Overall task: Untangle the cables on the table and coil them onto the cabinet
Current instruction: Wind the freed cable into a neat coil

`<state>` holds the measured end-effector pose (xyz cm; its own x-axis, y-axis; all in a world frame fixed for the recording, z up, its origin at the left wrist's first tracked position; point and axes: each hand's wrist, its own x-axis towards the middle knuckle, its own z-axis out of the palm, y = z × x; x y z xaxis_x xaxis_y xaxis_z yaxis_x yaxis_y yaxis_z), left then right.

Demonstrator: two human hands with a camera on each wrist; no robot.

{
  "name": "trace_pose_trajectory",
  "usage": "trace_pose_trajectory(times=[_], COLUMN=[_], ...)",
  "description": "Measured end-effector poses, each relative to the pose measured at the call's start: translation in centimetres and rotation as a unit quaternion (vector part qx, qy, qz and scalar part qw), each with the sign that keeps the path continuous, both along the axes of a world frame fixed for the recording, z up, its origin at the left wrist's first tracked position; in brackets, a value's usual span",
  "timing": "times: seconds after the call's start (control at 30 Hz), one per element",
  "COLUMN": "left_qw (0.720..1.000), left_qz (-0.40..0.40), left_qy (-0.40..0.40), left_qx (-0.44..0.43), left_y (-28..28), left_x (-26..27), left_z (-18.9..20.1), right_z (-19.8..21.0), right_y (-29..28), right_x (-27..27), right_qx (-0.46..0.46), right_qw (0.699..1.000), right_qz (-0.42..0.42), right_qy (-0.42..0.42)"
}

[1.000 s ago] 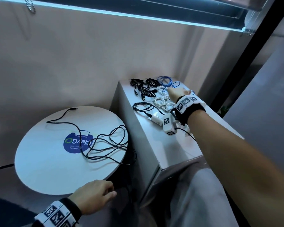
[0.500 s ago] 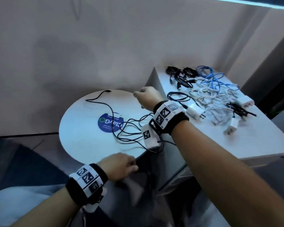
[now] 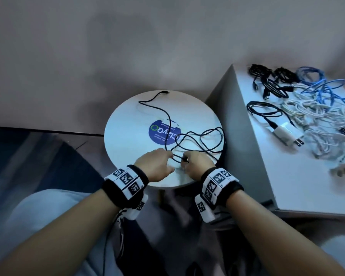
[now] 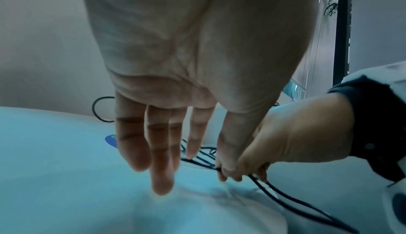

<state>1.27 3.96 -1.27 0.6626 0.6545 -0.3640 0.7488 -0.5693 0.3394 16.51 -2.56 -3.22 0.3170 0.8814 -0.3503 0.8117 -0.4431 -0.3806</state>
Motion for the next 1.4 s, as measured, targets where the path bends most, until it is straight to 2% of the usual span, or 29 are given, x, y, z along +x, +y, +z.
trace_pose_trajectory(times=[0.13, 0.23, 0.3, 0.37, 0.47, 0.53, 0.6, 0.67, 0.77, 0.83, 0.93, 1.07, 1.13, 1.3, 1.4], left_qw=[0.999, 0.992, 0.978, 0.964, 0.944, 0.925, 0.914, 0.923, 0.958, 0.965, 0.965, 0.980, 0.980, 0.965, 0.961], left_qz=[0.036, 0.068, 0.083, 0.100, 0.089, 0.059, 0.047, 0.074, 0.116, 0.129, 0.110, 0.037, 0.046, 0.133, 0.122], left_qy=[-0.020, -0.089, -0.163, -0.221, -0.306, -0.368, -0.393, -0.367, -0.252, -0.221, -0.232, -0.189, -0.185, -0.207, -0.209], left_qx=[0.015, 0.052, 0.101, 0.111, 0.090, 0.078, 0.088, 0.092, 0.069, 0.058, 0.045, 0.049, 0.050, 0.093, 0.133], left_y=[0.3, 1.0, 1.5, 1.5, 0.8, 0.0, -0.4, 0.2, 2.2, 2.7, 2.3, 0.9, 1.1, 3.6, 2.5], left_x=[0.3, 0.1, 0.2, 0.4, 0.7, 0.8, 0.8, 0.4, -0.7, -1.0, -0.6, 0.3, 0.3, -1.2, -0.6], left_z=[-0.8, -0.6, -0.4, 0.1, 1.0, 1.9, 2.3, 2.2, 1.4, 1.2, 1.6, 1.7, 1.6, 1.2, 1.8], right_z=[1.1, 1.6, 1.6, 2.4, 4.2, 4.7, 4.7, 4.6, 4.8, 5.0, 5.3, 5.7, 5.9, 6.8, 6.7], right_y=[-0.9, -2.1, -2.5, -2.8, -3.0, -3.0, -2.8, -2.5, -2.2, -2.0, -2.1, -2.3, -2.5, -2.2, -2.0], right_x=[0.5, 0.8, 1.0, 0.8, -0.5, -1.5, -1.7, -1.3, -0.7, -0.1, 0.3, -0.9, -1.1, 0.4, 0.8], right_qx=[0.093, 0.137, 0.154, 0.199, 0.294, 0.289, 0.260, 0.242, 0.265, 0.265, 0.249, 0.242, 0.240, 0.235, 0.231], right_qw=[0.990, 0.976, 0.977, 0.974, 0.955, 0.953, 0.960, 0.964, 0.963, 0.964, 0.967, 0.963, 0.961, 0.970, 0.972], right_qz=[0.007, -0.010, -0.037, -0.052, 0.030, 0.087, 0.088, 0.066, 0.025, 0.009, -0.005, 0.020, 0.013, -0.008, -0.018], right_qy=[0.102, 0.168, 0.140, 0.096, 0.040, 0.014, 0.048, 0.085, 0.047, 0.029, 0.042, 0.116, 0.136, 0.059, 0.043])
